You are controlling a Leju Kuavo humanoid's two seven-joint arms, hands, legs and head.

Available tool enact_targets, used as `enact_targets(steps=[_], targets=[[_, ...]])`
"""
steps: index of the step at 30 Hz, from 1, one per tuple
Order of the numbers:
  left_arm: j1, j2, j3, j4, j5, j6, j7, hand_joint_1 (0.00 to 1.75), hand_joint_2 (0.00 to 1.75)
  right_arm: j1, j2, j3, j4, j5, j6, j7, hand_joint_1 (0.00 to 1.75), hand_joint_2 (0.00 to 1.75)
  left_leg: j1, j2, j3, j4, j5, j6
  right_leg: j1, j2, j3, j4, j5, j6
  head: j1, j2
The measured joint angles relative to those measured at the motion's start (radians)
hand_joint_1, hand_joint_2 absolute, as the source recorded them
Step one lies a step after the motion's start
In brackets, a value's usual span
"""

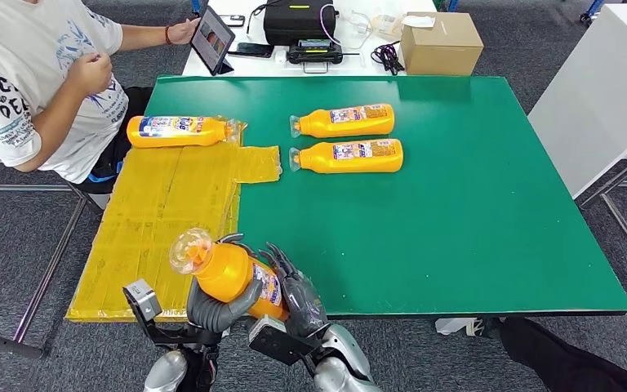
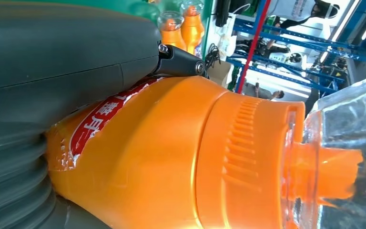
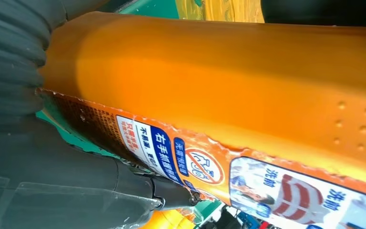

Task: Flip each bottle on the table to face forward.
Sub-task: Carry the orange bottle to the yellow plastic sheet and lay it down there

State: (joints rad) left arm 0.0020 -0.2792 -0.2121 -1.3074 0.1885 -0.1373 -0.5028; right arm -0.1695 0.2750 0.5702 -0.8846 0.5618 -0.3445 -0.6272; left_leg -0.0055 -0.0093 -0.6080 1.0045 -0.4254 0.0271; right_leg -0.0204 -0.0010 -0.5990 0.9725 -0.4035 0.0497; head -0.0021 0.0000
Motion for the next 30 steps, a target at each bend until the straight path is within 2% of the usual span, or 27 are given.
enact_targets(steps=[1, 5, 11, 17, 21, 24, 27, 30], targets=[[0.0, 0.0, 0.0, -0.002, 0.0, 0.0, 0.0, 1.75, 1.75, 0.0, 0.0, 0.0, -0.001, 0.0, 0.0, 0.0, 0.0, 1.75, 0.0, 0.0, 0.0, 0.0, 0.0, 0.0, 0.0, 0.0, 0.0, 0.0, 0.0, 0.0, 0.0, 0.0], [0.0, 0.0, 0.0, -0.008, -0.001, 0.004, -0.002, 1.75, 1.75, 0.001, 0.0, -0.001, -0.005, -0.001, -0.005, 0.002, 0.0, 0.0, 0.0, 0.0, 0.0, 0.0, 0.0, 0.0, 0.0, 0.0, 0.0, 0.0, 0.0, 0.0, 0.0, 0.0], [-0.006, 0.001, 0.014, -0.045, -0.056, 0.111, -0.035, 1.75, 1.75, 0.038, -0.007, -0.026, -0.117, -0.041, -0.025, 0.014, 0.0, 0.0, 0.0, 0.0, 0.0, 0.0, 0.0, 0.0, 0.0, 0.0, 0.0, 0.0, 0.0, 0.0, 0.0, 0.0], [-0.068, 0.011, 0.076, -0.067, -0.149, 0.274, -0.069, 1.75, 1.75, 0.091, -0.028, -0.066, -0.359, -0.125, 0.048, 0.008, 0.0, 0.0, 0.0, 0.0, 0.0, 0.0, 0.0, 0.0, 0.0, 0.0, 0.0, 0.0, 0.0, 0.0, 0.0, 0.0], [-0.152, 0.035, 0.14, -0.04, -0.286, 0.441, -0.115, 1.75, 1.75, 0.118, -0.042, -0.073, -0.51, -0.196, 0.119, -0.028, 0.0, 0.0, 0.0, 0.0, 0.0, 0.0, 0.001, 0.0, 0.0, 0.0, 0.0, 0.0, 0.0, 0.0, 0.0, 0.0], [-0.242, 0.06, 0.199, 0.026, -0.38, 0.516, -0.132, 1.75, 1.75, 0.124, -0.053, -0.074, -0.603, -0.233, 0.195, -0.044, 0.0, 0.0, 0.001, 0.0, 0.0, 0.0, 0.001, -0.001, 0.0, 0.0, 0.0, 0.0, 0.0, 0.0, 0.0, 0.0], [-0.323, 0.079, 0.246, 0.11, -0.456, 0.579, -0.149, 1.75, 1.75, 0.123, -0.064, -0.068, -0.643, -0.244, 0.255, -0.045, 0.0, 0.0, 0.001, 0.0, 0.0, 0.0, 0.002, -0.001, 0.0, 0.0, 0.0, 0.001, 0.001, 0.0, 0.0, 0.0], [-0.397, 0.1, 0.267, 0.203, -0.605, 0.693, -0.131, 1.75, 1.75, 0.121, -0.068, -0.062, -0.647, -0.267, 0.277, -0.053, 0.0, 0.0, 0.0, 0.0, 0.0, 0.0, 0.002, 0.0, 0.0, 0.0, 0.001, 0.001, 0.001, 0.0, 0.0, 0.0]])
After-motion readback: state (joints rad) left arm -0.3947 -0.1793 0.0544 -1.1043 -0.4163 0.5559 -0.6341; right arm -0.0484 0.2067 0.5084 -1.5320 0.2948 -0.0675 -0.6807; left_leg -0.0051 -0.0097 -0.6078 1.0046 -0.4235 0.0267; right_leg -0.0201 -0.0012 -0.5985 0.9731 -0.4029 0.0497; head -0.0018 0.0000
